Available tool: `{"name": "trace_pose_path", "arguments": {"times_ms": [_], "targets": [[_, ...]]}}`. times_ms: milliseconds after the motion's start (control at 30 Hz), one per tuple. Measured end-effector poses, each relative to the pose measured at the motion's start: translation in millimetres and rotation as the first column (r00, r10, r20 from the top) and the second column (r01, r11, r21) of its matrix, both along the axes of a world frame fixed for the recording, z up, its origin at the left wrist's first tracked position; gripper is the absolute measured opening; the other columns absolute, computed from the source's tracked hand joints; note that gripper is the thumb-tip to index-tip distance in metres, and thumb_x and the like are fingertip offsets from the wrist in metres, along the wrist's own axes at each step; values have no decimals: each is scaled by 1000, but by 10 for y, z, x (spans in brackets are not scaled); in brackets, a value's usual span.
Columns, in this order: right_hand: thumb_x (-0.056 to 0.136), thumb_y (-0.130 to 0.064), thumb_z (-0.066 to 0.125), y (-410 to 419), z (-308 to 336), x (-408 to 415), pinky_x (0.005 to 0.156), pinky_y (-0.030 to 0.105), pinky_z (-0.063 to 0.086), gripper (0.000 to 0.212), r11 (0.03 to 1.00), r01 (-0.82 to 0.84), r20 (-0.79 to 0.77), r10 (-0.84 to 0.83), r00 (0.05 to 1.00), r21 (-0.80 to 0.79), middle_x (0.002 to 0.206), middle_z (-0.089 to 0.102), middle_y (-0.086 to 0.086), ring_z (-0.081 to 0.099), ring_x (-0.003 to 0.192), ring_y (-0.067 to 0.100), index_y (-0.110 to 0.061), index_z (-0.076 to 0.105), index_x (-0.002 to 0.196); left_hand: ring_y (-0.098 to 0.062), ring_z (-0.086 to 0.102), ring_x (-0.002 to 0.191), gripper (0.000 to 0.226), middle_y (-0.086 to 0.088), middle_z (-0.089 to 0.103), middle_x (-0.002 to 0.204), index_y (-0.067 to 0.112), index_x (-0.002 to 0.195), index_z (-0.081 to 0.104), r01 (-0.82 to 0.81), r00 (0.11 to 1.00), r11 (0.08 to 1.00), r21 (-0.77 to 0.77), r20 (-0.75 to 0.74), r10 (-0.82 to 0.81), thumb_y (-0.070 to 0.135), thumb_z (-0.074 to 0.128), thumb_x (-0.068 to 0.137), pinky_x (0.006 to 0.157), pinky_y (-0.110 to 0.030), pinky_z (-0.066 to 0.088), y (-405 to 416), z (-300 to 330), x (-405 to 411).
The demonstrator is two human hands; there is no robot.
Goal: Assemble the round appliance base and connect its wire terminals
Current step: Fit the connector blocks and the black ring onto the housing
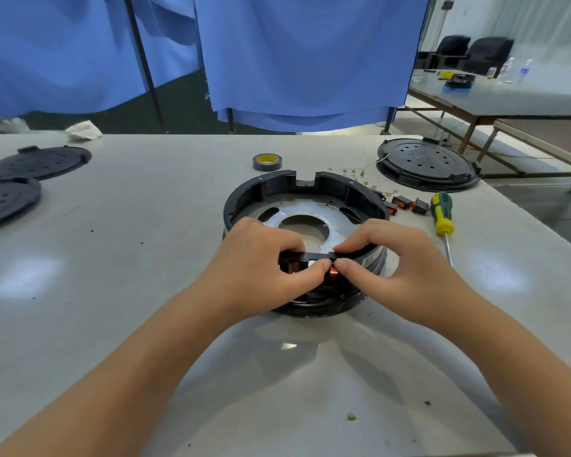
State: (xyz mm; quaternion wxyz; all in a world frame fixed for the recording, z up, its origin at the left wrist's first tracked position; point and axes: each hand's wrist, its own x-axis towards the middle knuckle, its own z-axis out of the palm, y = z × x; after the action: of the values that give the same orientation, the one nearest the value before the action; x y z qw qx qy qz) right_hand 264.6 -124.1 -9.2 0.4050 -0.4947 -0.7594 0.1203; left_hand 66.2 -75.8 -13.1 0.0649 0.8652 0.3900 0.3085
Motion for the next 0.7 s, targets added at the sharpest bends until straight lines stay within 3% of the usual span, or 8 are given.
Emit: {"name": "trace_pose_path", "arguments": {"times_ms": [133, 200, 333, 500, 600, 700], "targets": [[80, -12, 72, 62, 20, 50, 78, 15, 47, 9, 999, -40, 11, 41, 999, -25, 86, 66, -13, 62, 86, 3, -16, 72, 87, -20, 37, 48, 47, 1, 33, 40, 18, 49, 43, -49, 999, 998, 43, -20, 50, 52, 57, 79, 53, -20, 25, -45, -15, 54], [80, -11, 71, 115, 47, 93, 80, 19, 48, 9, 997, -43, 20, 44, 999, -66, 86, 67, -11, 62, 87, 4, -16, 71, 88, -18, 35, 45, 46, 4, 31, 40, 20, 49, 43, -81, 997, 994, 73, -8, 81, 52, 56, 80, 52, -19, 20, -72, -19, 110], [80, -14, 72, 266, 153, 194, 89, 23, 47, 14, 985, -46, 70, 58, 996, -167, 88, 68, -16, 61, 94, 0, -26, 71, 87, -20, 40, 46, 51, 5, 34, 43, 15, 52, 48, -179, 982, 975, 133, -31, 184, 55, 51, 83, 48, -22, 17, -83, -19, 239], [80, -23, 71, 454, 298, 280, 96, 33, 45, 13, 943, -28, 115, 69, 991, -330, 91, 68, -17, 60, 98, 0, -35, 71, 83, -18, 42, 54, 52, 4, 37, 49, 20, 56, 42, -232, 964, 966, 115, -108, 244, 60, 45, 88, 49, -30, 22, -8, -9, 341], [80, -27, 71, 550, 433, 317, 89, 24, 44, 10, 900, -36, 184, 128, 974, -435, 90, 70, -19, 61, 93, -5, -35, 74, 86, -10, 43, 57, 46, 6, 45, 55, 22, 62, 52, -129, 983, 991, -37, -136, 122, 62, 48, 85, 52, -29, 30, 72, 61, 288], [84, -27, 66, 681, 523, 391, 81, 18, 48, 11, 922, -25, 31, 40, 999, -386, 89, 73, -17, 66, 88, -3, -33, 74, 89, -6, 52, 65, 31, 8, 55, 65, 28, 69, 59, 15, 970, 939, -345, -222, -96, 57, 64, 77, 59, -28, 43, 200, 268, 112]]}}
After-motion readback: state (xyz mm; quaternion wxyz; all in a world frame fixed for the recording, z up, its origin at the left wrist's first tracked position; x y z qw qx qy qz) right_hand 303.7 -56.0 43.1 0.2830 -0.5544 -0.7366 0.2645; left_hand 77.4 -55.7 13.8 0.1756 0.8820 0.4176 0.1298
